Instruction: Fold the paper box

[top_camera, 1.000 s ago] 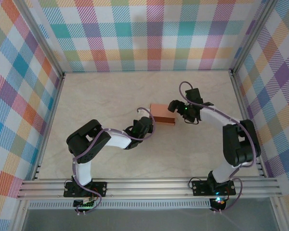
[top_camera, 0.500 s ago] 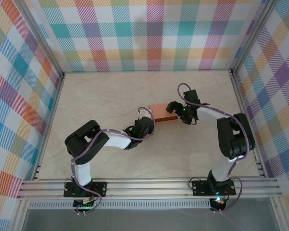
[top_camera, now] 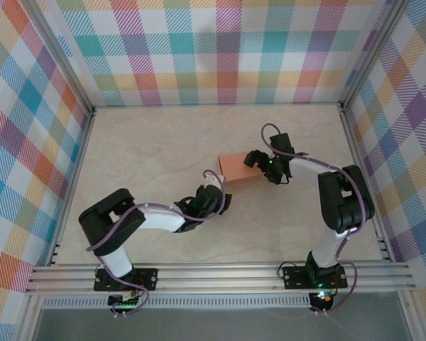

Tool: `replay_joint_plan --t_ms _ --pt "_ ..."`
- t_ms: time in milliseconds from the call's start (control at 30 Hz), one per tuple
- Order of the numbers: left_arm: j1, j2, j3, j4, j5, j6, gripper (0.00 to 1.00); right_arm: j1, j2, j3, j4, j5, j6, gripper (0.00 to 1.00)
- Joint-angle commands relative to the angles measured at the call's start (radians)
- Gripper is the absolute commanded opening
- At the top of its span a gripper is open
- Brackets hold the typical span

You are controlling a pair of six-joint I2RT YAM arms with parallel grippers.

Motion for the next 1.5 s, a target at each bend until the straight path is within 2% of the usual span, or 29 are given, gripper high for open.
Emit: replay_joint_plan --t_ms 0,100,233,300,367,500,667,733,867,933,1100,1333,1467 --pt "-0.031 -0.116 -0.080 0.031 -0.029 0.028 0.65 0.000 0.001 0.021 -0.009 0.024 -0.016 1.00" --pt "-0.034 -0.229 -0.125 0.017 -0.061 0.038 0.66 -0.001 0.001 0.023 -0.017 0.028 -0.061 1.00" --pt "-0.020 -0.310 -0.044 -0.116 -0.145 0.087 0.84 0.000 0.003 0.020 -0.011 0.010 -0.112 1.00" --pt "0.020 -0.305 0.032 -0.232 -0.143 0.046 0.93 0.000 0.004 0.014 -0.008 0.016 -0.125 1.00" --pt "0.071 -0.268 0.130 -0.345 -0.149 -0.027 1.00 0.000 0.001 0.010 -0.006 0.024 -0.133 1.00" --pt "0.158 -0.132 0.297 -0.486 -0.085 -0.117 1.00 -0.001 0.003 0.007 0.001 0.028 -0.142 0.92" --pt "0.243 0.071 0.506 -0.620 0.056 -0.221 1.00 0.000 0.007 0.004 0.000 0.047 -0.174 0.83" --pt "0.262 0.144 0.562 -0.649 0.102 -0.244 0.96 0.000 0.016 0.006 -0.004 0.046 -0.181 0.79" --pt "0.280 0.253 0.632 -0.655 0.212 -0.268 0.76 0.000 0.023 0.008 -0.006 0.043 -0.189 0.76" --pt "0.282 0.283 0.645 -0.651 0.243 -0.273 0.73 -0.001 0.020 0.006 -0.006 0.042 -0.195 0.76" --pt "0.282 0.303 0.623 -0.625 0.263 -0.279 0.61 0.000 -0.012 -0.021 0.043 0.022 -0.207 0.77" --pt "0.282 0.299 0.559 -0.591 0.265 -0.282 0.42 -0.003 -0.064 -0.047 0.104 -0.030 -0.202 0.87" --pt "0.282 0.285 0.519 -0.562 0.264 -0.284 0.40 -0.019 -0.078 -0.055 0.147 -0.088 -0.165 0.90"
